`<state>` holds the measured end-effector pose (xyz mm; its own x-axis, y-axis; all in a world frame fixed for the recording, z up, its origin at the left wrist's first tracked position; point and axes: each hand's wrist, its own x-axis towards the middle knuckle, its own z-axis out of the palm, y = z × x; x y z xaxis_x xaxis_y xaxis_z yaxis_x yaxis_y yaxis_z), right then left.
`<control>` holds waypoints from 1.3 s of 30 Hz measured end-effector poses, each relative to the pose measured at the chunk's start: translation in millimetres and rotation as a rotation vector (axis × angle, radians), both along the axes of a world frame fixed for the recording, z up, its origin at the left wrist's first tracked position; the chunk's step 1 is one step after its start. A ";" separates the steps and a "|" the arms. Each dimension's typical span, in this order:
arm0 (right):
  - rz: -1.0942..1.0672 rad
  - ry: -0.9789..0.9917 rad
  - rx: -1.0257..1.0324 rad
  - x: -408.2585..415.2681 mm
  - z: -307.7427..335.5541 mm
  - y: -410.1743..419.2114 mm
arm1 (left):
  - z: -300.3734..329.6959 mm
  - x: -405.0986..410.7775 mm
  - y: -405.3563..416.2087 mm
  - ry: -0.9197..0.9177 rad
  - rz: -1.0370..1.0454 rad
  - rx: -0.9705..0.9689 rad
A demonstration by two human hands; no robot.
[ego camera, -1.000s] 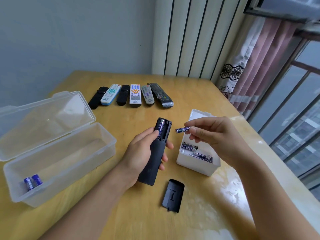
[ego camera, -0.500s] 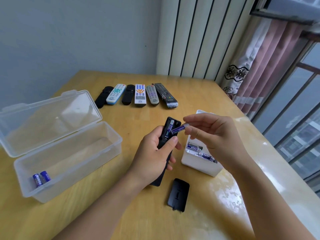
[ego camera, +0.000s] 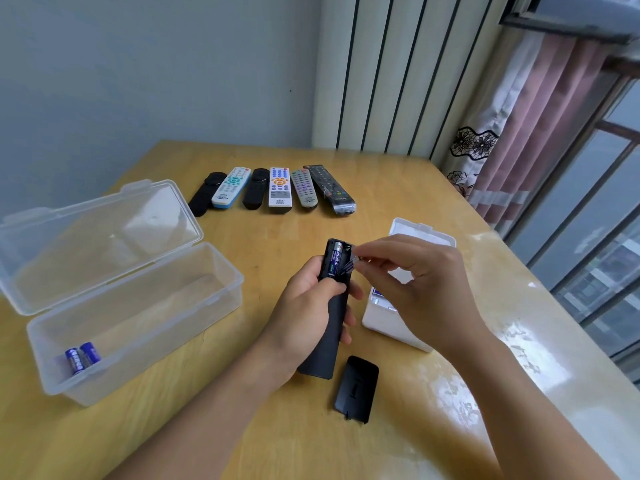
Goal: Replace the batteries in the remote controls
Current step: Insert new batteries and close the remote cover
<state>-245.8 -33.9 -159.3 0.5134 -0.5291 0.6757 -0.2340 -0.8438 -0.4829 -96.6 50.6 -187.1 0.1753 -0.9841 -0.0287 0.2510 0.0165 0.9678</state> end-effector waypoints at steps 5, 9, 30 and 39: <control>0.024 0.033 -0.110 -0.3 -2.4 2.0 | 2.4 1.5 0.6 0.018 0.049 0.021; 0.071 0.113 -0.150 1.4 -6.1 5.9 | 3.6 5.1 0.2 0.026 0.080 0.050; 0.012 0.187 0.065 5.5 -15.1 1.1 | 1.9 -3.1 1.7 -0.077 0.035 0.018; -0.027 0.042 0.143 7.8 -16.9 0.0 | -1.2 -4.1 0.4 -0.170 0.054 0.002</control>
